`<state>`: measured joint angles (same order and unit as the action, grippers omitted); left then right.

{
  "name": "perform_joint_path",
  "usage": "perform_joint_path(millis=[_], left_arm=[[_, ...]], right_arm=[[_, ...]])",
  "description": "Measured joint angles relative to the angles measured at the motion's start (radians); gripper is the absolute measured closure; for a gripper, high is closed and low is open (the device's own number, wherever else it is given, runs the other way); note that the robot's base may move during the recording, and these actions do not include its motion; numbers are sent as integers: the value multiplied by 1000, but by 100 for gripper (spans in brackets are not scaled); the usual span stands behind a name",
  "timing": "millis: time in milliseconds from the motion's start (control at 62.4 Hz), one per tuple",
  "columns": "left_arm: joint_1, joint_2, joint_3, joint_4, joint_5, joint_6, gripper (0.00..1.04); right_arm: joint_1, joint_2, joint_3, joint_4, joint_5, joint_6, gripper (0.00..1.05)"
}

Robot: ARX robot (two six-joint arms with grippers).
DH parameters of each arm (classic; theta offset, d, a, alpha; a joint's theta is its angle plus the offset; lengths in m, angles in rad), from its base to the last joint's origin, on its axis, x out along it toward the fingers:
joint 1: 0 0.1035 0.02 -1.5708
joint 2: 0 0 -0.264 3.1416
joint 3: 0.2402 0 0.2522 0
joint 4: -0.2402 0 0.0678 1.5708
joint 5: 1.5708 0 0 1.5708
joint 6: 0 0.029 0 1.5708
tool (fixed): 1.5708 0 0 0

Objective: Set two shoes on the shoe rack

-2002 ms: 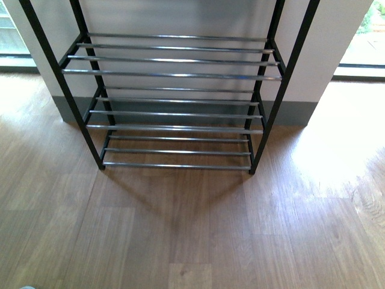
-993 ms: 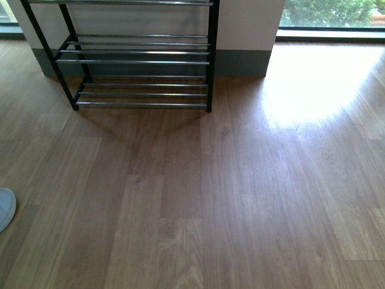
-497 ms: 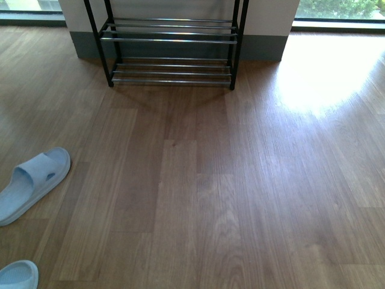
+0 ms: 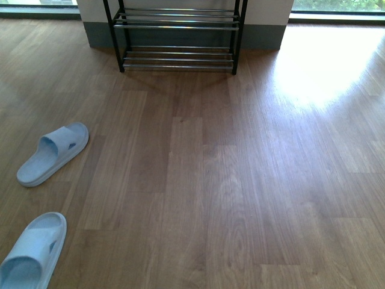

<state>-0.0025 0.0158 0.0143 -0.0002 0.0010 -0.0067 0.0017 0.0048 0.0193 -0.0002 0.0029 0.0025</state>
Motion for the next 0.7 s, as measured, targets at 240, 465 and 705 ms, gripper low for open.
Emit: perform_joint_path(millis=[240,465,705], left_arm=[[0,0,0,0,-1,0,9],[0,0,0,0,-1,0,9],[0,0,0,0,-4,0,9]], right_arm=[[0,0,0,0,-3,0,9],[0,-1,0,0,-1,0,9],[0,-2,0,0,-7,0,9]])
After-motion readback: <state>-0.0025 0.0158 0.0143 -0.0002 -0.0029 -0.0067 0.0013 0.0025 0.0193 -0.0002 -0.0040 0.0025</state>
